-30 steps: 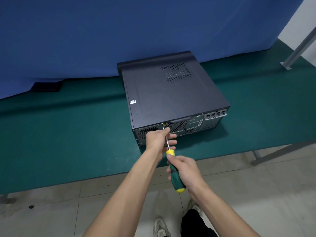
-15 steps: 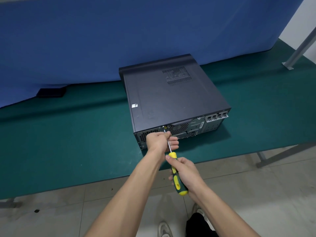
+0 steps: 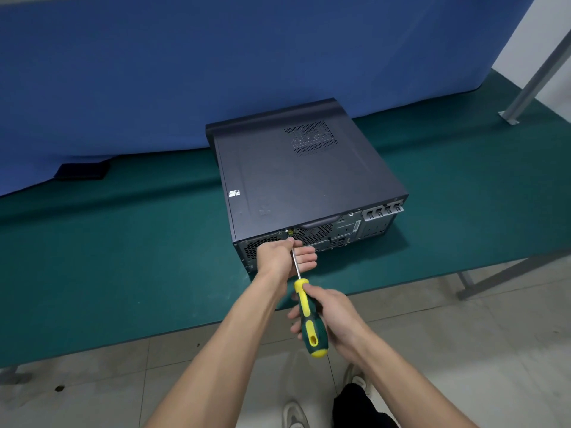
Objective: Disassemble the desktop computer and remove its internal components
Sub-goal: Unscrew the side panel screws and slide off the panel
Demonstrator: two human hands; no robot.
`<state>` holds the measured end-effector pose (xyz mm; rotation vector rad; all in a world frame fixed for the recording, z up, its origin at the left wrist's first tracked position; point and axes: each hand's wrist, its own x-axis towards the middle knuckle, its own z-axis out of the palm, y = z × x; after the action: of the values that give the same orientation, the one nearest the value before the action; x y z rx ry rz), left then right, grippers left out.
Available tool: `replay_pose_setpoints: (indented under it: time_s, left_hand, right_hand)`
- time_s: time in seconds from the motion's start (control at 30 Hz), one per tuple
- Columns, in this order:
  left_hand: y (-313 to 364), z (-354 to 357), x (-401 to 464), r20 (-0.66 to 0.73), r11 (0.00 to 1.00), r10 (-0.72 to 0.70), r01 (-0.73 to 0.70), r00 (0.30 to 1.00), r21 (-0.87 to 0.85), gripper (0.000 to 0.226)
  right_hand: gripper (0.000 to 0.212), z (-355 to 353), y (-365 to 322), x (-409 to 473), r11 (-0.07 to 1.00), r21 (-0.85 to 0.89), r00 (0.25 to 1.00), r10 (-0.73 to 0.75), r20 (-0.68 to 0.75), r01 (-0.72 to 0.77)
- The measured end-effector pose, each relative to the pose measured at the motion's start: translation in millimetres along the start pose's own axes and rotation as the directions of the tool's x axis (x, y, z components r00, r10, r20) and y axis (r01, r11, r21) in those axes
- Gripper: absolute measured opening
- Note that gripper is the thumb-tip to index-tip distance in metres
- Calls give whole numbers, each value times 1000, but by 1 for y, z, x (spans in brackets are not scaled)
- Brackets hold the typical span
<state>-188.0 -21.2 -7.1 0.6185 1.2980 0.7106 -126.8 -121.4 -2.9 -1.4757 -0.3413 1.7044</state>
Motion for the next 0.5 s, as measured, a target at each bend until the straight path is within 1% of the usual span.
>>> replay_pose_setpoints:
  time_s: [0.03, 0.1, 0.13, 0.17, 0.23, 0.3, 0.33, 0.37, 0.43, 0.5]
  left_hand:
    - [1, -2, 0, 12, 999, 1, -1, 1000, 35, 26]
    - [0, -3, 1, 19, 976, 55, -58, 998, 210, 21]
    - [-1, -3, 1, 18, 950, 93, -95, 995, 299, 22]
    - [-3, -1, 1, 9, 934, 114, -110, 993, 341, 24]
    - [-4, 3, 2, -9, 956, 88, -82, 996, 283, 28]
    - [-5, 5, 3, -10, 982, 47, -44, 999, 182, 32]
    - [-4, 5, 4, 4, 992, 28, -28, 1000, 127, 32]
    - [-4, 5, 5, 23, 997, 13, -15, 1000, 76, 32]
    - [-3, 5, 6, 36, 1000, 1, -1, 999, 4, 25]
    - [0, 6, 6, -26, 996, 11, -14, 1000, -86, 15]
  right_hand:
    - [28, -1, 1, 1, 999, 3, 999, -38, -22, 38]
    - [25, -2, 4, 3, 994, -62, 989, -99, -112, 92]
    - [25, -1, 5, 4, 990, -101, 982, -111, -154, 96]
    - [26, -1, 6, 5, 988, -128, 978, -108, -177, 86]
    - [28, -2, 6, 3, 993, -109, 987, -52, -150, 36]
    - [28, -2, 5, 0, 999, -23, 998, 27, -64, -29]
    - [27, -2, 4, -1, 1000, 10, 999, 30, -33, -30]
    - [27, -3, 4, -2, 1000, 14, 1000, 3, -26, -2]
    - [24, -2, 6, -1, 995, -66, 994, -82, -78, 77]
    - [25, 0, 8, 1, 970, -210, 970, -159, -185, 119]
